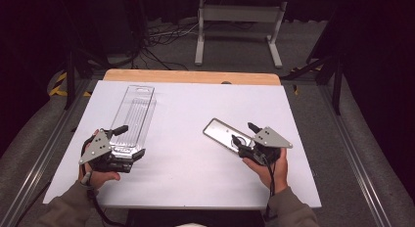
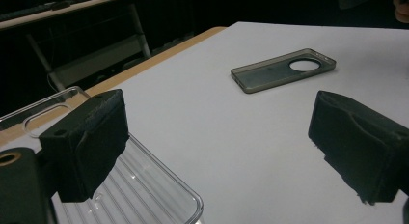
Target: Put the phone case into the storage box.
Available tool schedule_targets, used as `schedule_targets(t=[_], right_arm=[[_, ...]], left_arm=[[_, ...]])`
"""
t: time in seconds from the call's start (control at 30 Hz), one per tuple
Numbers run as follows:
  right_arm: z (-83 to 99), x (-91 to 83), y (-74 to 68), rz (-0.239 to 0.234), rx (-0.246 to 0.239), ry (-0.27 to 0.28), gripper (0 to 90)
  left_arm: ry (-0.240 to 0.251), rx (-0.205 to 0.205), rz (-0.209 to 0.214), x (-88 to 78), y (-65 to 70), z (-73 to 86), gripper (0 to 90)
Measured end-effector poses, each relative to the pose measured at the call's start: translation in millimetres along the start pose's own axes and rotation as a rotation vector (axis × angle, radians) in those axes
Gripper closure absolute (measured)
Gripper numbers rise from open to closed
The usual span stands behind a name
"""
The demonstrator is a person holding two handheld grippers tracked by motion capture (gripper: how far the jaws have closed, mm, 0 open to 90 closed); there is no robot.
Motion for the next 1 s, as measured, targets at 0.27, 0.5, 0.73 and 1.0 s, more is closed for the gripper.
schedule_targets(t=[0.27,0.5,0.73,1.0], right_arm=[[-13.6,39.7,9.1,-0.034,0.024,-0.063,57.5],[-24.7,73.1,6.1,-0.093,0.041,-0.100,78.5],[-21.0,102.2,13.1,-0.095,0.050,-0.171,90.0],[-7.3,137.7,19.1,-0.070,0.062,-0.277,90.0]], left_arm=[[0.002,0.014,0.001,-3.1,1.9,-0.5,7.5],[0.004,0.010,-0.003,-4.8,1.7,1.0,7.2],[-0.008,0.008,-0.001,-3.9,2.1,2.2,7.2],[-0.013,-0.002,-0.006,-4.1,2.4,3.5,7.2]])
Point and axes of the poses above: each handheld gripper's, and its own axes: x roughly forward along the jaws, z roughly out of its underside, y roughly to its right, the point moved 6 cm from there along x, roughly forward along the jaws, and after that the axes turned 1 degree about z, right-handed, at the moved point
